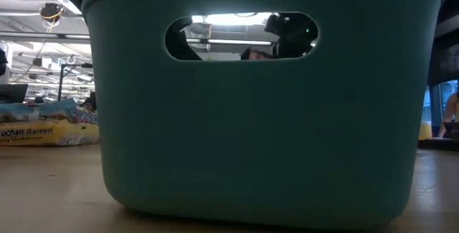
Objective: Sort Maruchan noodles
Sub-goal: Put the black noodle pack into the black bin
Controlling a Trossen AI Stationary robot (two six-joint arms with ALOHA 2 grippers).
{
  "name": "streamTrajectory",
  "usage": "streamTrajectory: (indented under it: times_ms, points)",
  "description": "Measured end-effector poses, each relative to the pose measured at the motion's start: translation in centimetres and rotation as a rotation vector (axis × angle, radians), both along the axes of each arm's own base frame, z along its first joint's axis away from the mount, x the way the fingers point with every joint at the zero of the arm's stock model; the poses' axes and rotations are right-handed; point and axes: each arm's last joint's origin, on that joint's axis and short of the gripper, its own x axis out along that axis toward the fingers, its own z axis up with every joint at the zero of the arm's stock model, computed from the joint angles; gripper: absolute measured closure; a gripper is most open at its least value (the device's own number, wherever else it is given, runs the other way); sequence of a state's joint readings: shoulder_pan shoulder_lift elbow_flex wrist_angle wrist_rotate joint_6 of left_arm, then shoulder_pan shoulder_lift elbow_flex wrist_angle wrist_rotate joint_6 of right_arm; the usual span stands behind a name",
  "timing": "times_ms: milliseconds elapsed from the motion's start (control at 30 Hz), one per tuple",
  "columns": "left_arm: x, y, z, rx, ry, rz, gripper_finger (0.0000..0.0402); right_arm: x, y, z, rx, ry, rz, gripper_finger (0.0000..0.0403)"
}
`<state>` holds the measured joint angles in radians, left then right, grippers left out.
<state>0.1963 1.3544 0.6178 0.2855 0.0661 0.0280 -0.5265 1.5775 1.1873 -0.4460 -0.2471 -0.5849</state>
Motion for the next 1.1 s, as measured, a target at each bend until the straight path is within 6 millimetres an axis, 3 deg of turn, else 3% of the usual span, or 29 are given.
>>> streamTrajectory:
  times_ms: [433, 767, 1100]
  points:
    - [0.0, -0.1, 0.0, -0.002, 0.001, -0.024, 0.0255, 0.9, -1.0, -3.0, -0.084, 0.126, 0.055, 0.0306]
    - [0.0, -0.1, 0.0, 0.017, 0.003, -0.033, 0.0255, 1.1, -1.7, -4.1, -0.136, 0.180, 0.040, 0.0306]
    - [0.0, -0.1, 0.0, 0.018, -0.003, -0.033, 0.0255, 1.9, -2.3, -6.4, -0.062, 0.202, -0.021, 0.0306]
